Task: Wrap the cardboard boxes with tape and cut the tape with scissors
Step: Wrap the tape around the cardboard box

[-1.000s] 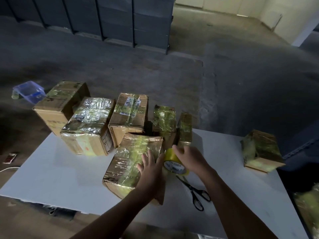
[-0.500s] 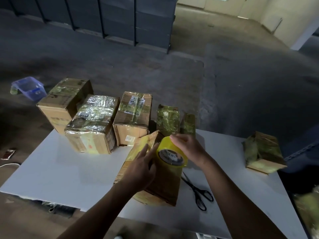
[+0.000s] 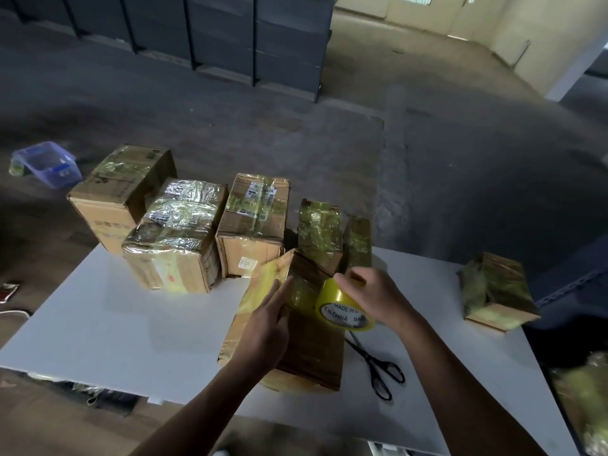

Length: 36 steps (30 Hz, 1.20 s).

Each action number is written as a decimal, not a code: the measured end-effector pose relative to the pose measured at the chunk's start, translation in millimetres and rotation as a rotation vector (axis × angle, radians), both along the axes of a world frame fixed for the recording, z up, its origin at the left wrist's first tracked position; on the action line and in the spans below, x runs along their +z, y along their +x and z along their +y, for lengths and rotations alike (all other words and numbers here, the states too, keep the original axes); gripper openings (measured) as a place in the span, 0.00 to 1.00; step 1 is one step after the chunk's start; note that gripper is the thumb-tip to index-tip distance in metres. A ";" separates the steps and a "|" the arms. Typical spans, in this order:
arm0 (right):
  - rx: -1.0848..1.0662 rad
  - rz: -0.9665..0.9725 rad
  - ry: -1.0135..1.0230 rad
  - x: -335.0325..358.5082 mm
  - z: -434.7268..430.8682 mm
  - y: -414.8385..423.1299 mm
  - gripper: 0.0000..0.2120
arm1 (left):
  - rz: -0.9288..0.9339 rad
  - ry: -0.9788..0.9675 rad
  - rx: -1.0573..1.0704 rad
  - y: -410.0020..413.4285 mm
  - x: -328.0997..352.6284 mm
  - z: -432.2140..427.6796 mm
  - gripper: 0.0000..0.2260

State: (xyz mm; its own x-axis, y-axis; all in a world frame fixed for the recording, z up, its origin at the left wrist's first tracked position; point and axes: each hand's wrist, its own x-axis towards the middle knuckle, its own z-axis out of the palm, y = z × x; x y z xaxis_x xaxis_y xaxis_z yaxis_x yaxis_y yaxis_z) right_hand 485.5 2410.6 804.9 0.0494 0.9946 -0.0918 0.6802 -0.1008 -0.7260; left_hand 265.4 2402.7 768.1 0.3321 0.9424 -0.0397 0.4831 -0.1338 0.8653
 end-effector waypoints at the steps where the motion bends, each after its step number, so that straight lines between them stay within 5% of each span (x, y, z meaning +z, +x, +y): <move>1: 0.006 0.021 0.015 -0.1 0.9 -0.8 0.18 | -0.035 -0.014 0.014 -1.3 -3.2 -2.3 0.26; 7: 0.033 0.179 0.053 3.9 11.5 -3.5 0.20 | -0.301 -0.200 0.152 -5.0 -21.1 -15.7 0.27; 12: 0.029 0.180 -0.009 -9.4 8.7 -19.3 0.23 | 0.220 0.094 -0.084 -9.6 -43.3 -15.6 0.28; 16: -0.011 0.225 -0.032 -5.2 2.5 -16.2 0.17 | 0.500 0.207 -0.225 -11.4 -49.6 -11.7 0.29; 19: 0.049 0.078 -0.030 0.7 1.3 -12.3 0.20 | 0.653 0.290 -0.217 -13.2 -48.8 -6.2 0.28; 25: 0.070 -0.183 0.031 8.9 -3.0 19.2 0.22 | 0.688 0.305 -0.218 -11.0 -45.5 -4.6 0.28; 30: 0.052 -0.218 0.036 6.4 -3.3 16.5 0.24 | 0.789 0.311 -0.229 2.5 -34.8 -1.1 0.29; 36: 0.039 -0.232 0.046 6.0 -4.8 15.0 0.23 | 0.655 0.392 -0.276 47.0 -32.9 -15.1 0.35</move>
State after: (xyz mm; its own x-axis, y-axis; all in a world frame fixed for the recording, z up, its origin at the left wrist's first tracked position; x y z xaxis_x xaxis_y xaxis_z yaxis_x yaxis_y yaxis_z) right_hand 500.5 2405.9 810.9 0.0251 0.9990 -0.0372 0.8320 -0.0415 -0.5531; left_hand 312.4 2387.6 735.3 0.5784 0.8157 0.0093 0.7808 -0.5568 0.2835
